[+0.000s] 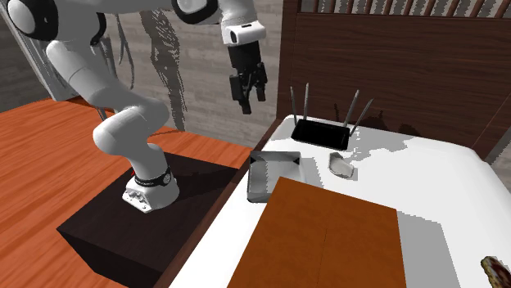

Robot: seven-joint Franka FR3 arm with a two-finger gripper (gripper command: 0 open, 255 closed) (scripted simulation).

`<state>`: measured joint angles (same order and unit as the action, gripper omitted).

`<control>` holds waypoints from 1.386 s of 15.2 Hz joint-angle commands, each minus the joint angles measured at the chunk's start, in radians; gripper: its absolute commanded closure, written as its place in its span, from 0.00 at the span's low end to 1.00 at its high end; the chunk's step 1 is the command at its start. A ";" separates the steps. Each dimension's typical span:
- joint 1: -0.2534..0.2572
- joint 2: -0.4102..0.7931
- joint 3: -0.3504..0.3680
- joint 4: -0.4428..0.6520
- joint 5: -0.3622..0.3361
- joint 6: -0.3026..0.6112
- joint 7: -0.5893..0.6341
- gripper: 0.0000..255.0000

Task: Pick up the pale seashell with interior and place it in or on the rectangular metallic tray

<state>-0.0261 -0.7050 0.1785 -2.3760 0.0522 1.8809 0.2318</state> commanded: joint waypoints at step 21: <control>-0.100 0.795 0.387 0.313 -0.247 0.415 0.927 0.00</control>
<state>-0.1319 0.0388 0.5577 -2.0963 -0.1562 2.2893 1.0981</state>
